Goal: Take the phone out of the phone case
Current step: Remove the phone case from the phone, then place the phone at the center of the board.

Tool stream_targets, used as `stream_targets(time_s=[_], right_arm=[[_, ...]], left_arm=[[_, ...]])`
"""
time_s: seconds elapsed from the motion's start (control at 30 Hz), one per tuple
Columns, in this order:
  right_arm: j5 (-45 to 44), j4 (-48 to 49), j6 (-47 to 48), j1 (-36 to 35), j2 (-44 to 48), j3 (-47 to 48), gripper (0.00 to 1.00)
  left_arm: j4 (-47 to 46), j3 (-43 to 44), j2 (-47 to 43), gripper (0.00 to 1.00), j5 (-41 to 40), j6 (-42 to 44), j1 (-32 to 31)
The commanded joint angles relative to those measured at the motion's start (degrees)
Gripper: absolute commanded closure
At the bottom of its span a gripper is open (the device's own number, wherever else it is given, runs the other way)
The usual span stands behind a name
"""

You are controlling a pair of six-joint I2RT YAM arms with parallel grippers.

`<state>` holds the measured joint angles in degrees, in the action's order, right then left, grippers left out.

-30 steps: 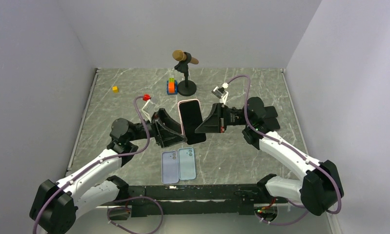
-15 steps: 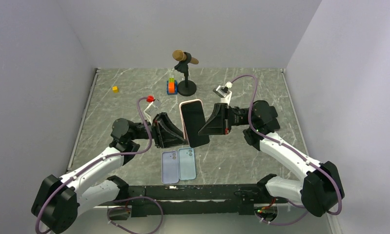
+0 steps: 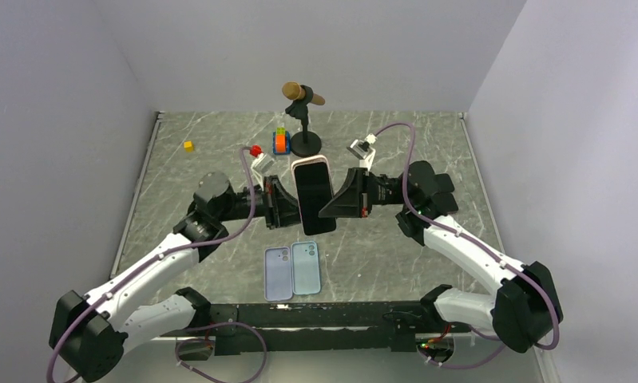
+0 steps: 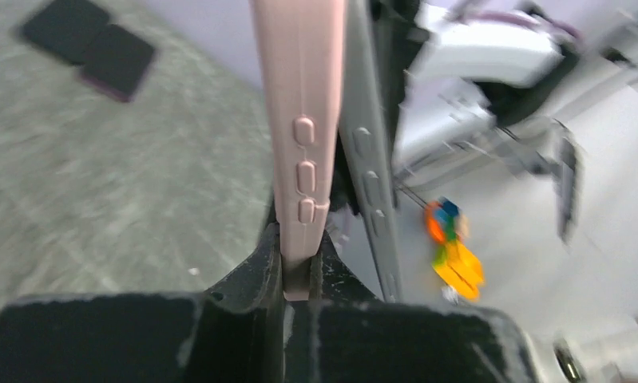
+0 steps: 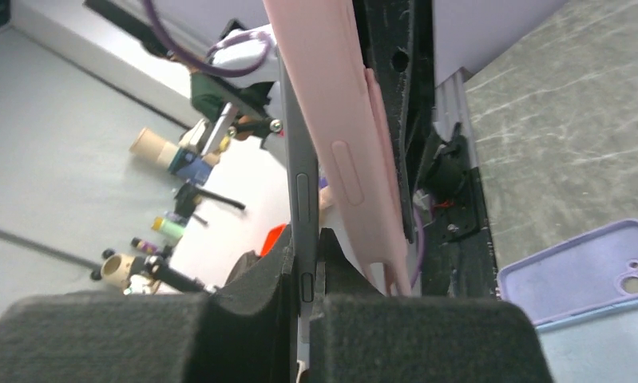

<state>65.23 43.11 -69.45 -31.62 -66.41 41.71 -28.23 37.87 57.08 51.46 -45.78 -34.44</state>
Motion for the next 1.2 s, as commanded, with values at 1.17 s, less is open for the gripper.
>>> stream_targets(time_s=[1.17], right_arm=[[-43.3, -64.7, 25.8, 63.7, 2.3, -10.6, 1.00]], left_arm=[[52.1, 9.5, -9.9, 1.00, -56.3, 6.0, -0.2]])
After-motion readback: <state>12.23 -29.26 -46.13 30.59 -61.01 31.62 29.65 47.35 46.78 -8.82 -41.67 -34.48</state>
